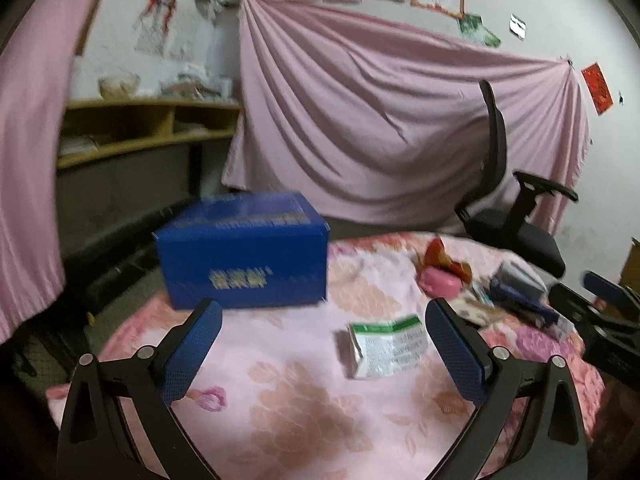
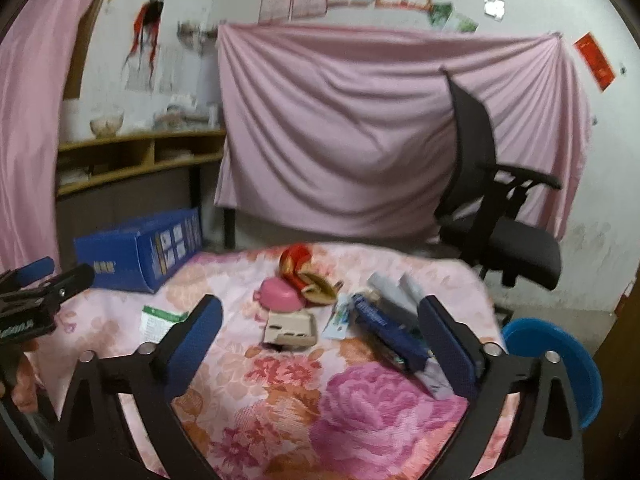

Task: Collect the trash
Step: 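Grasp the white-green leaflet with the left gripper while the right grasps the beige phone case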

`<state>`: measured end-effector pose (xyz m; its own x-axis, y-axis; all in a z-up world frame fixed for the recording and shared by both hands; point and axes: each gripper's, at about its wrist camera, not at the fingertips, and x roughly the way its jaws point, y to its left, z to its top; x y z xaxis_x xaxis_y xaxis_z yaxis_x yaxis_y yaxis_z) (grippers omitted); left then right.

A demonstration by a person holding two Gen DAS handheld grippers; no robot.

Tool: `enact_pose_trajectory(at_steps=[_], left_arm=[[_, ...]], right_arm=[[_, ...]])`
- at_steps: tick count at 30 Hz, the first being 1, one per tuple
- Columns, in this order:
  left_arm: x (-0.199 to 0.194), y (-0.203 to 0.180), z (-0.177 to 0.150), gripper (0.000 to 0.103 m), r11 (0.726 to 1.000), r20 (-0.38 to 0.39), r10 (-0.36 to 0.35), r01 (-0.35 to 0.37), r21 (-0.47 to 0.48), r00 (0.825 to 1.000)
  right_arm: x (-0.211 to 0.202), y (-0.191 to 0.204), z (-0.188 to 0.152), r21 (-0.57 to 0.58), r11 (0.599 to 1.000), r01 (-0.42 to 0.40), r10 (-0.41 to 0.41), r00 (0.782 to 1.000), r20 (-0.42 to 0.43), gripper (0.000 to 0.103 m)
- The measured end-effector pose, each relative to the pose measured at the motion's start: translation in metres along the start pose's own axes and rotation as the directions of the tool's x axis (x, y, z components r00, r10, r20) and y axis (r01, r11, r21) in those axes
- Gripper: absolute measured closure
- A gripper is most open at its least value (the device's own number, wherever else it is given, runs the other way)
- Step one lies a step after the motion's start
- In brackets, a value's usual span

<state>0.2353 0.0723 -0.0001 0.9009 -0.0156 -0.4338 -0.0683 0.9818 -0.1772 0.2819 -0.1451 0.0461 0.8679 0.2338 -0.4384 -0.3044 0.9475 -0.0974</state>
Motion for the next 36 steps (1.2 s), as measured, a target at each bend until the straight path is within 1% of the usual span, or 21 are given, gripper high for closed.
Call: enact_pose_trajectory(at_steps=[1,2,3,4,6,7,9,12,15,17,18,20,23,25,30,33,36], left_arm=[[0.005,0.000,-0.002,0.015,1.000,-0.028,-0.016,0.017,0.004,0.999],[0.010,0.000,-0.003,0.024,0.999,-0.059,-0.035,0.035,0.003,0.998],[0.015,-0.001,-0.004,0.032,0.999,-0.087,-0.053,0.053,0.000,0.995],[0.021,-0.001,-0.006,0.035,0.997,-0.114,-0.074,0.074,-0.006,0.991],[0.030,-0.001,-0.009,0.045,0.994,-0.152,-0.105,0.104,-0.016,0.983],[0.035,0.000,-0.010,0.047,0.993,-0.173,-0.120,0.117,-0.024,0.978],[0.045,0.003,-0.012,0.057,0.988,-0.218,-0.152,0.144,-0.054,0.964],[0.055,0.004,-0.014,0.067,0.981,-0.273,-0.191,0.171,-0.095,0.943],[0.058,0.005,-0.017,0.072,0.979,-0.296,-0.202,0.180,-0.099,0.934],[0.059,0.005,-0.018,0.077,0.978,-0.310,-0.208,0.186,-0.099,0.928],[0.059,0.005,-0.018,0.079,0.978,-0.313,-0.208,0.186,-0.099,0.927],[0.059,0.006,-0.019,0.081,0.978,-0.307,-0.208,0.187,-0.096,0.929],[0.058,0.006,-0.019,0.084,0.978,-0.301,-0.206,0.187,-0.093,0.931],[0.058,0.005,-0.020,0.085,0.980,-0.292,-0.198,0.182,-0.081,0.936],[0.056,-0.001,-0.025,0.088,0.985,-0.259,-0.173,0.170,-0.035,0.950],[0.057,-0.002,-0.026,0.088,0.987,-0.248,-0.162,0.161,-0.023,0.955],[0.059,-0.004,-0.027,0.089,0.987,-0.241,-0.163,0.161,-0.029,0.957]], right_arm=[[0.007,0.000,0.000,0.001,1.000,-0.012,0.012,1.000,-0.025,0.016],[0.014,0.002,0.001,0.000,1.000,-0.024,0.024,0.998,-0.054,0.020],[0.023,0.004,0.001,-0.001,0.999,-0.037,0.037,0.996,-0.086,0.021],[0.030,0.005,0.000,-0.003,0.999,-0.046,0.045,0.993,-0.110,0.023],[0.048,0.009,0.000,-0.007,0.998,-0.067,0.065,0.983,-0.172,0.025],[0.055,0.011,0.000,-0.008,0.997,-0.073,0.071,0.978,-0.197,0.027],[0.071,0.014,-0.002,-0.009,0.996,-0.084,0.079,0.963,-0.257,0.029],[0.090,0.015,-0.004,0.000,0.995,-0.095,0.090,0.943,-0.321,0.034],[0.104,0.013,-0.006,0.011,0.996,-0.093,0.091,0.927,-0.364,0.039],[0.111,0.009,-0.007,0.027,0.995,-0.092,0.095,0.916,-0.390,0.049],[0.114,0.006,-0.008,0.045,0.994,-0.097,0.107,0.909,-0.404,0.052],[0.116,0.004,-0.010,0.066,0.992,-0.105,0.123,0.906,-0.405,0.053],[0.115,0.003,-0.009,0.074,0.991,-0.109,0.129,0.908,-0.399,0.053],[0.115,0.003,-0.009,0.072,0.991,-0.111,0.130,0.909,-0.395,0.053],[0.109,0.003,-0.009,0.081,0.985,-0.150,0.169,0.909,-0.381,0.054],[0.101,0.007,-0.010,0.073,0.983,-0.171,0.186,0.909,-0.373,0.054],[0.091,0.010,-0.011,0.050,0.982,-0.181,0.187,0.918,-0.351,0.054]])
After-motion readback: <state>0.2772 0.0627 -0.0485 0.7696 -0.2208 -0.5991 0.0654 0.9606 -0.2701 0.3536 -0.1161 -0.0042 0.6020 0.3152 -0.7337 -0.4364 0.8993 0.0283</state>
